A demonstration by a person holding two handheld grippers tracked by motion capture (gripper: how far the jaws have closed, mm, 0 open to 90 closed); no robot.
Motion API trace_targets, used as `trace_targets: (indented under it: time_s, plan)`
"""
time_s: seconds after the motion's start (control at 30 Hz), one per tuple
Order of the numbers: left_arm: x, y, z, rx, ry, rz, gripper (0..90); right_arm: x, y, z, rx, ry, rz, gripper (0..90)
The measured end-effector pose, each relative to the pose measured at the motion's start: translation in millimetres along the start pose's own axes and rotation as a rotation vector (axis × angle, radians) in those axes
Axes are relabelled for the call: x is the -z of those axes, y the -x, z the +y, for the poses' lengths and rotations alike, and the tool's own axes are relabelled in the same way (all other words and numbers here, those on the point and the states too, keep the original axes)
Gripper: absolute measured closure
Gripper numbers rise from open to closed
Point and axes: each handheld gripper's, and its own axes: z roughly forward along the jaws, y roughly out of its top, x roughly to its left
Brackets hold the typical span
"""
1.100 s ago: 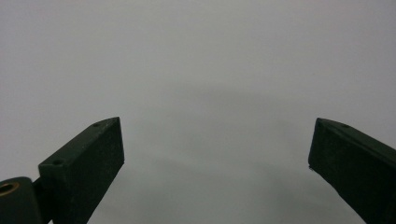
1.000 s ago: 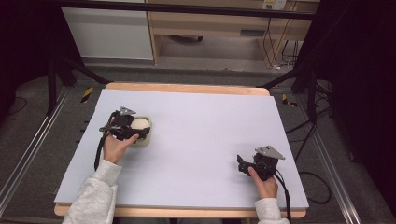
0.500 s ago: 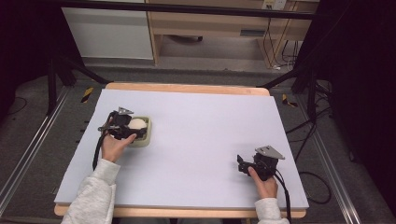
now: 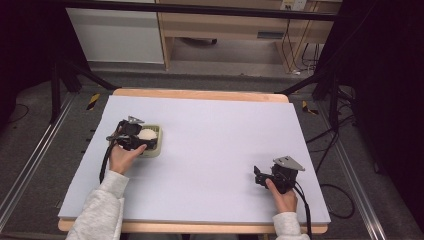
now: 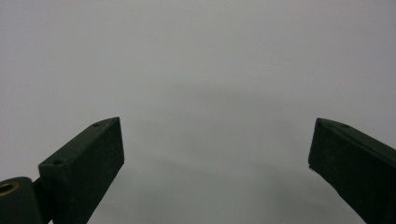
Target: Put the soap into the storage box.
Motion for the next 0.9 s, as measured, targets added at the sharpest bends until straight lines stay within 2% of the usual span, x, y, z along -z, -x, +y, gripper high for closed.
trace_targets:
  time_s: [0.9]
  plan:
    - [-7.0,-0.6,-4.4,0.008,-0.006,-0.001,24.1,0.1,0.0,0.0,0.001,0.001,0.0,3.8]
